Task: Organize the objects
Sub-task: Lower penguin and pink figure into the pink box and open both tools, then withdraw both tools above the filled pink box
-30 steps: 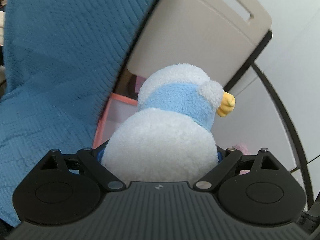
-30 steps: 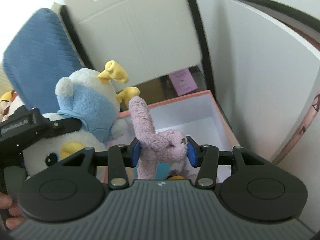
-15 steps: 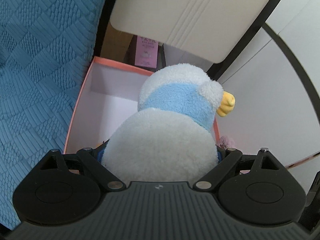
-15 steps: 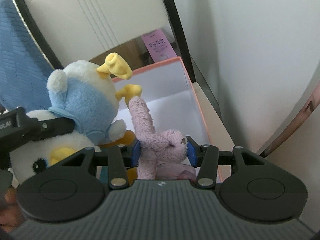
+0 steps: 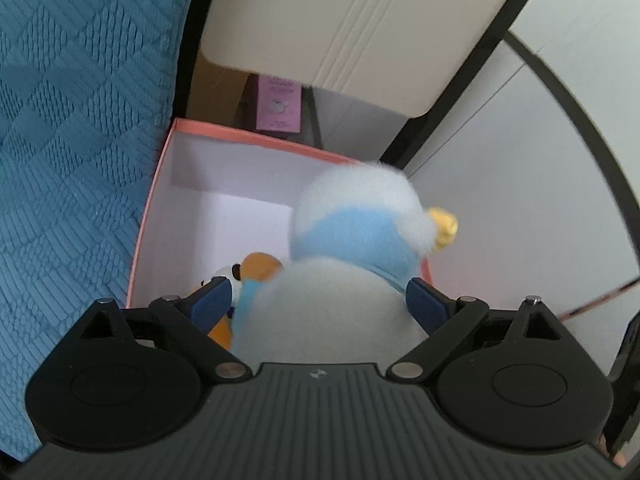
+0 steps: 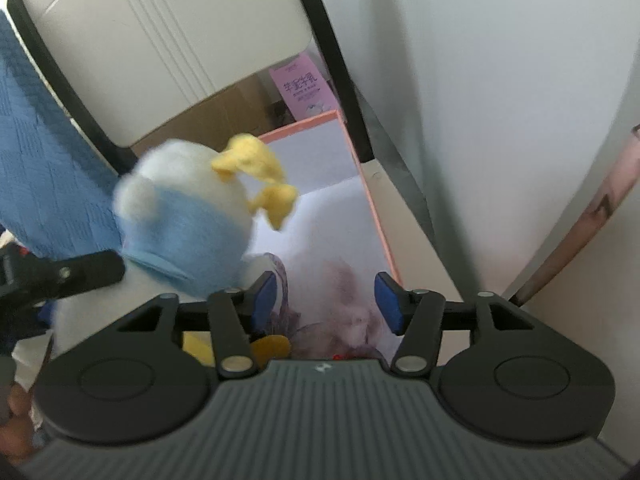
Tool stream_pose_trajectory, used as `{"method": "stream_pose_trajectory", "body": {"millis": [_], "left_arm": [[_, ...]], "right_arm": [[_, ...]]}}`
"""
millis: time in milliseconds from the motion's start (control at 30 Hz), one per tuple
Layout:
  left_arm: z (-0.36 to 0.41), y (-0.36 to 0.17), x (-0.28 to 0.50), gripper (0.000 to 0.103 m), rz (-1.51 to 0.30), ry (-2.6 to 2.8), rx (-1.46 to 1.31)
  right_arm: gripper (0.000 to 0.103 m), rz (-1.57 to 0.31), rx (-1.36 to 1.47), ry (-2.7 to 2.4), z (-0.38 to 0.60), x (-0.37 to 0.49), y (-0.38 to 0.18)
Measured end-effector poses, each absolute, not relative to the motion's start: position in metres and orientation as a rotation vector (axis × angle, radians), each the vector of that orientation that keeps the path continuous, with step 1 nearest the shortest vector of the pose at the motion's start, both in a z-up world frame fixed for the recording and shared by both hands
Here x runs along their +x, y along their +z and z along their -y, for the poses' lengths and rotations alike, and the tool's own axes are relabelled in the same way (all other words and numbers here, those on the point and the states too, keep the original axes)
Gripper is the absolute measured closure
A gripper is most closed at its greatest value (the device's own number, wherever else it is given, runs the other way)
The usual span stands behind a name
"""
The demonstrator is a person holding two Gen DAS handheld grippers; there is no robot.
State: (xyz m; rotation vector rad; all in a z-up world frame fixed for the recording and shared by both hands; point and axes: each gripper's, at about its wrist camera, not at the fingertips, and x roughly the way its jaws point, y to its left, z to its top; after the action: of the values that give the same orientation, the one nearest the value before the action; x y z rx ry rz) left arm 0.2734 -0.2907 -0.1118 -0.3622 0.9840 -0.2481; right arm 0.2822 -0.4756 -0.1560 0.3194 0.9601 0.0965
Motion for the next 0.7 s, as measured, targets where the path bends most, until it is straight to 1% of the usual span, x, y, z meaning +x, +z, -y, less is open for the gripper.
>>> {"method": "stream_pose_trajectory", "body": {"millis": [200, 233, 467, 500, 567, 600, 633, 700], "left_arm": [[0.277, -0.075, 0.249, 0.007, -0.903, -0.241, -0.318], [0.273, -0.069, 0.243, 0.007, -0.889, -0.243, -0.317], [0.253, -0.032, 0.208, 0.007, -0.809, -0.267, -0.32], [0.25, -0.026, 0.202, 0.007, -0.798, -0.27, -0.318], [0.243, -0.016, 0.19, 0.005, -0.775, -0.277, -0.319], [0.24, -0.01, 0.182, 0.005, -0.764, -0.282, -0.322], [0.237, -0.006, 0.176, 0.004, -0.754, -0.288, -0.323], [0.231, 0.002, 0.165, 0.002, -0.737, -0.3, -0.32]], "right_arm": [[0.044, -0.898, 0.311, 0.098, 0.465, 0.267, -0.121], [0.044, -0.888, 0.311, 0.103, 0.478, 0.253, -0.117], [0.043, -0.837, 0.298, 0.137, 0.464, 0.214, -0.075], [0.042, -0.83, 0.295, 0.144, 0.462, 0.208, -0.07], [0.026, -0.815, 0.292, 0.157, 0.457, 0.199, -0.061], [0.022, -0.806, 0.292, 0.165, 0.454, 0.193, -0.056], [0.016, -0.801, 0.293, 0.168, 0.452, 0.189, -0.052], [0.016, -0.797, 0.29, 0.173, 0.449, 0.18, -0.044]]}}
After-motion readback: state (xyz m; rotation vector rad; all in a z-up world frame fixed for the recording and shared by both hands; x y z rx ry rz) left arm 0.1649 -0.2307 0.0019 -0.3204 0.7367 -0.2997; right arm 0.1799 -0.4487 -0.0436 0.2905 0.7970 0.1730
